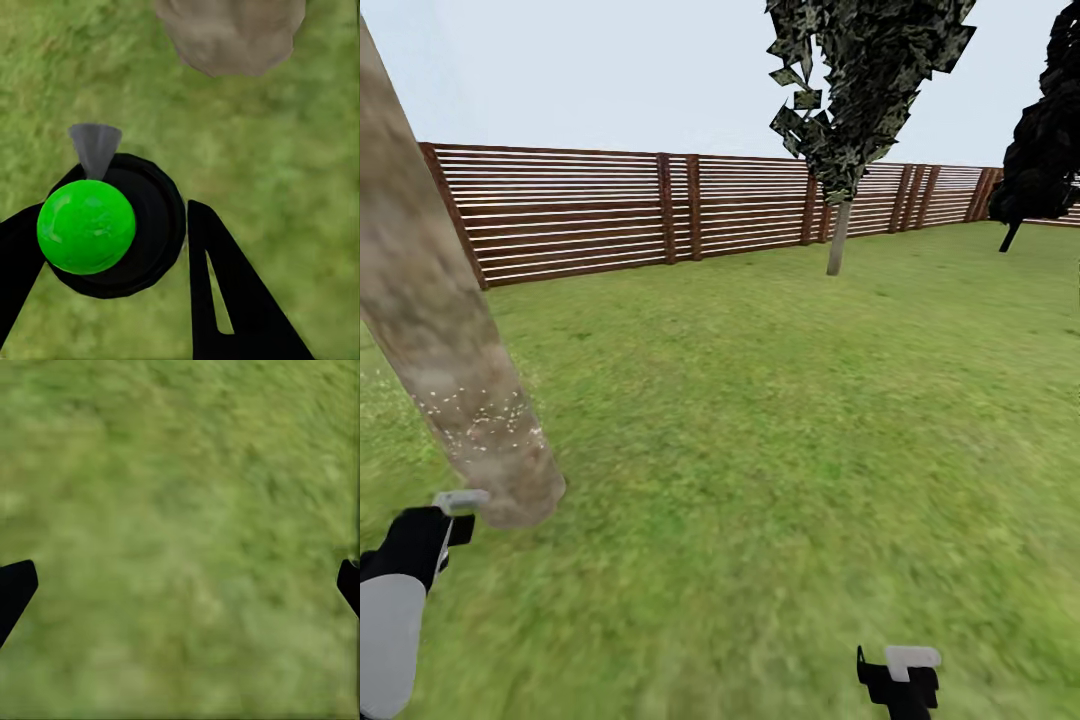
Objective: In the garden, pick up the pesticide atomizer on the floor and spray pesticide onto both trees until each tree trunk is fully covered.
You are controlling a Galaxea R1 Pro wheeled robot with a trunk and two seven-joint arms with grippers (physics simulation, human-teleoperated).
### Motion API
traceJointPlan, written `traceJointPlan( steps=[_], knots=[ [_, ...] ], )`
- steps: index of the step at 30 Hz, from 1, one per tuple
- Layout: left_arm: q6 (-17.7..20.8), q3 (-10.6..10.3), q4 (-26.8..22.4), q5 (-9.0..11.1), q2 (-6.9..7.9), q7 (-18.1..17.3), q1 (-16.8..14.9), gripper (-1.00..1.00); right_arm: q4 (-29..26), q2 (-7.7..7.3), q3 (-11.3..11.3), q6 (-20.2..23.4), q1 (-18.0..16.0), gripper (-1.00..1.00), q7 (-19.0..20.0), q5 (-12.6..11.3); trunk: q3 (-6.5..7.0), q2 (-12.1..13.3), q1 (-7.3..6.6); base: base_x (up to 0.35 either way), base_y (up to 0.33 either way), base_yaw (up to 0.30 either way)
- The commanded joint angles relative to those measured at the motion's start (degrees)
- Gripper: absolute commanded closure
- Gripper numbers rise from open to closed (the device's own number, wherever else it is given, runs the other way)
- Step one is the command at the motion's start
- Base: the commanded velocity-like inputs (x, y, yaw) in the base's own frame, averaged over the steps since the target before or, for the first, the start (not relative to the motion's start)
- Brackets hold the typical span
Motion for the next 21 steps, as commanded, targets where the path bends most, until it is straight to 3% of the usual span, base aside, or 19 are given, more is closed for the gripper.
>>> traceJointPlan(
  steps=[1,3,4,6,7,8,9,11,14,17,21],
  knots=[
    [-6.15,-0.41,2.80,-0.61,0.03,-3.28,1.23,1.00,-0.50,0.04,0.68,0.01,0.00,-1.00,-0.01,1.76,0.01,0.00,0.00,-0.346,0.000,0.000],
    [-14.84,-2.77,6.72,-3.18,0.02,-10.99,1.73,1.00,-4.39,-0.03,3.23,0.14,-0.03,-1.00,2.14,6.57,0.01,0.00,0.00,-0.345,0.000,0.000],
    [-18.37,-5.31,7.50,-5.43,-0.07,-15.95,1.79,1.00,-8.67,-0.12,4.47,0.45,-0.06,-1.00,6.57,10.02,0.01,0.00,0.00,-0.345,0.000,0.000],
    [-21.23,-9.19,7.76,-7.29,-0.31,-24.71,1.82,1.00,-15.78,-0.34,5.15,6.11,-0.05,-1.00,19.28,14.39,0.01,0.00,0.00,-0.335,0.000,0.000],
    [-21.81,-12.26,7.52,-7.62,-0.39,-29.60,1.83,1.00,-18.92,-0.46,5.27,10.14,-0.07,-1.00,26.71,15.66,0.01,0.00,0.00,-0.270,0.000,0.000],
    [-22.90,-17.10,7.31,-7.75,-0.59,-36.01,1.83,1.00,-22.82,-0.59,5.34,13.63,-0.20,-1.00,35.41,16.67,0.01,0.00,0.00,-0.207,0.000,0.000],
    [-24.50,-20.00,7.26,-7.77,-0.95,-39.27,1.83,1.00,-25.17,-0.66,5.37,14.86,-0.35,-1.00,39.83,17.28,0.01,0.00,0.00,-0.113,0.000,0.000],
    [-27.22,-25.30,7.25,-7.90,-3.15,-43.63,1.83,1.00,-28.74,-0.71,5.39,15.88,-0.80,-1.00,48.09,18.96,0.01,0.00,0.00,-0.044,0.000,0.000],
    [-27.96,-26.28,8.27,-6.91,-4.04,-42.60,2.86,1.00,-27.71,0.27,6.37,15.89,-1.77,-1.00,47.11,19.06,0.01,0.00,0.00,0.000,0.000,0.000],
    [-27.60,-26.13,8.59,-8.38,-3.04,-42.92,3.87,1.00,-28.49,1.11,5.39,15.88,-1.60,-1.00,48.10,18.78,0.01,0.00,0.00,0.000,0.000,0.000],
    [-28.93,-26.18,8.62,-9.96,-4.28,-42.64,5.20,1.00,-28.61,1.77,6.33,16.10,-1.60,-1.00,48.78,18.73,0.01,0.00,0.00,0.000,0.000,0.000]
  ],
)
